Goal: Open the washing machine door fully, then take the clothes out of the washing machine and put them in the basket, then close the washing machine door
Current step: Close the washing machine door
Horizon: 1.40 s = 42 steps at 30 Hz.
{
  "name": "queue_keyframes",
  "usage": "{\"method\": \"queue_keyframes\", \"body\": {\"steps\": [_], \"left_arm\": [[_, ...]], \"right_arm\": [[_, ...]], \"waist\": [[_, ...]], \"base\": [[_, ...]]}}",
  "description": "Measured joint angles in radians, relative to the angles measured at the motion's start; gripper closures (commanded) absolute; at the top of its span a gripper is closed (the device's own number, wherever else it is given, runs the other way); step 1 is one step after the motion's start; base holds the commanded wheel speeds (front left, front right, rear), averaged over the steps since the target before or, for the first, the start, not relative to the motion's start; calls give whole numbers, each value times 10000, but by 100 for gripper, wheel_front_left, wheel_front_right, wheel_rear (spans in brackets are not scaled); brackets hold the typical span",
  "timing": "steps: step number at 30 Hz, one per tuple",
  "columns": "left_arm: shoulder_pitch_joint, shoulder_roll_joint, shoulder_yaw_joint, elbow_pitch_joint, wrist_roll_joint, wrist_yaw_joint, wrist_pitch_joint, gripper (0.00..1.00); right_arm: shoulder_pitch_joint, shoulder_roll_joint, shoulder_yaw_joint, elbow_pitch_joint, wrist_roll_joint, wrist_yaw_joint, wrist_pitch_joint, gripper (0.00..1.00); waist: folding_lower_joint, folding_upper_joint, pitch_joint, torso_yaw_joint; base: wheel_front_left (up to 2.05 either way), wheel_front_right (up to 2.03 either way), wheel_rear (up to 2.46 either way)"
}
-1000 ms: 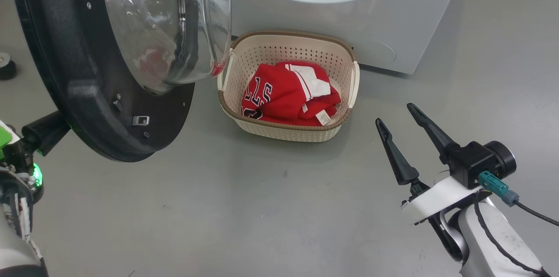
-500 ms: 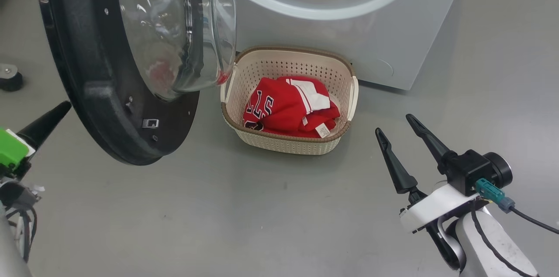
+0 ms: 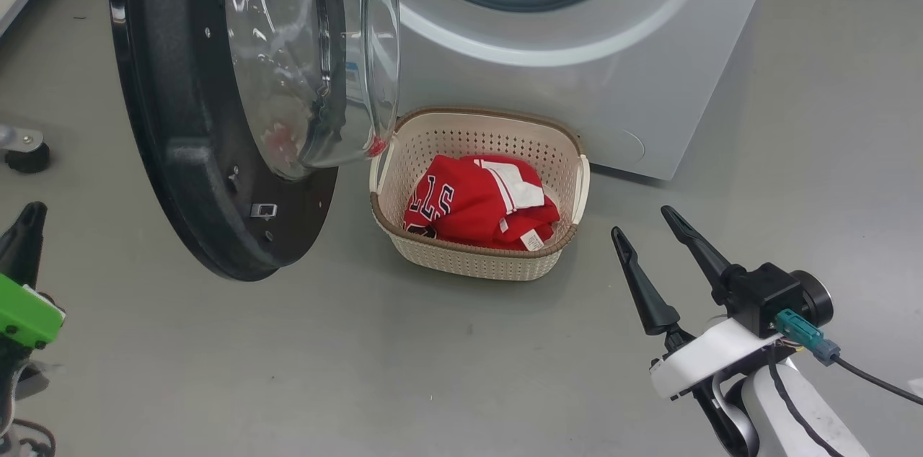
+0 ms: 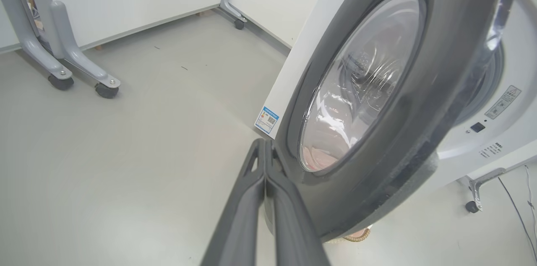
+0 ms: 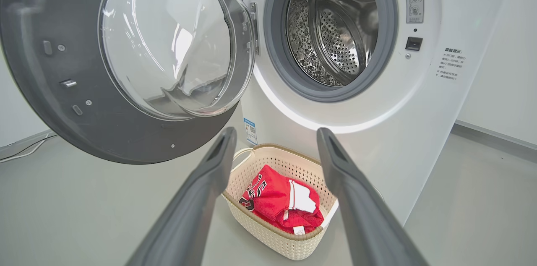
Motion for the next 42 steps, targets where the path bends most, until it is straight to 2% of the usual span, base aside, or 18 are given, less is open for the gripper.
{"method": "queue_keyframes", "body": {"steps": [4, 15, 23, 24, 25, 26, 27, 28, 42], "left_arm": [[629, 186, -362, -374, 723, -2, -1331, 100], [1842, 215, -1363, -619, 2082, -6, -4698, 100], [2351, 171, -1764, -293, 2800, -6, -6443, 100], [2380, 150, -1774, -224, 2834, -6, -6598, 97], [2398, 115, -1779, -171, 2871, -6, -6742, 68], [2406, 82, -1795, -119, 2890, -6, -6863, 52], [2407, 58, -1810, -69, 2947, -6, -7001, 52], [2415, 36, -1816, -23, 3012, -8, -7152, 0], [2576, -82, -2357, 836, 3273, -35, -7958, 0]], "right_arm": [[2, 61, -12, -21, 0, 0, 0, 0], [104, 111, -138, -98, 0, -84, 0, 0], [180, 148, -165, -140, -2, -84, 0, 0], [180, 150, -165, -142, -2, -84, 0, 0], [181, 151, -169, -142, -2, -84, 0, 0], [181, 151, -173, -142, -2, -84, 0, 0], [182, 151, -176, -144, -2, -84, 0, 0], [182, 151, -178, -148, -2, -84, 0, 0], [185, 163, -240, -176, -17, -82, 0, 0]], "waist": [[0, 0, -63, -36], [0, 0, -128, -41], [0, 0, -121, -4], [0, 0, -119, -2], [0, 0, -116, -2], [0, 0, -113, -2], [0, 0, -108, -2], [0, 0, -98, -3], [0, 0, -99, -11]], "base": [[0, 0, 0], [0, 0, 0], [0, 0, 0], [0, 0, 0], [0, 0, 0], [0, 0, 0], [0, 0, 0], [0, 0, 0], [0, 0, 0]]}}
